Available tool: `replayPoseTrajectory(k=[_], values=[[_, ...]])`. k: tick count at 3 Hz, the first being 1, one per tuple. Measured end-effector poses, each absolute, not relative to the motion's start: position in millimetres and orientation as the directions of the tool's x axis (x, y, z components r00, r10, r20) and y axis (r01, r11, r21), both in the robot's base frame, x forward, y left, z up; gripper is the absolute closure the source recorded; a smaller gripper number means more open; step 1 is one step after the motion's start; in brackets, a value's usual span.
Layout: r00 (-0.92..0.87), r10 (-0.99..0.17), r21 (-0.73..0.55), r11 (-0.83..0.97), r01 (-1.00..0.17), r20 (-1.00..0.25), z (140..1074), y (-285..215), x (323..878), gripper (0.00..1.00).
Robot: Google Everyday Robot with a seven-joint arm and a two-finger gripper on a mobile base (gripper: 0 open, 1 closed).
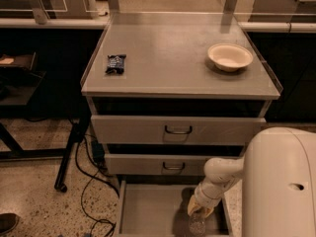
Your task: Place water bottle into bottom drawer
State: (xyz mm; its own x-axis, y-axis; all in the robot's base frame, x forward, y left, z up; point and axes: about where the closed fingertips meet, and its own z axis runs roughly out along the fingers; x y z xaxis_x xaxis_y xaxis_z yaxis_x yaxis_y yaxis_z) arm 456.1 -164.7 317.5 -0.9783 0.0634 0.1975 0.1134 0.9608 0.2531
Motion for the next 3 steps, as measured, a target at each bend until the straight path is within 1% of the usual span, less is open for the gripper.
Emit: replayPoseTrajectory(k=[1, 2, 3], values=[[-0.977, 0.069, 0.251, 0.961, 0.119, 0.199, 313.7, -166.1, 457.0, 1.00], [-0.975, 0.041, 0.265, 0.959, 0.099, 0.218, 298.1, -149.4, 455.2, 1.00], [-0.973, 0.015, 0.306, 0.948, 0.087, 0.232, 279.3, -139.5, 457.9, 1.00]])
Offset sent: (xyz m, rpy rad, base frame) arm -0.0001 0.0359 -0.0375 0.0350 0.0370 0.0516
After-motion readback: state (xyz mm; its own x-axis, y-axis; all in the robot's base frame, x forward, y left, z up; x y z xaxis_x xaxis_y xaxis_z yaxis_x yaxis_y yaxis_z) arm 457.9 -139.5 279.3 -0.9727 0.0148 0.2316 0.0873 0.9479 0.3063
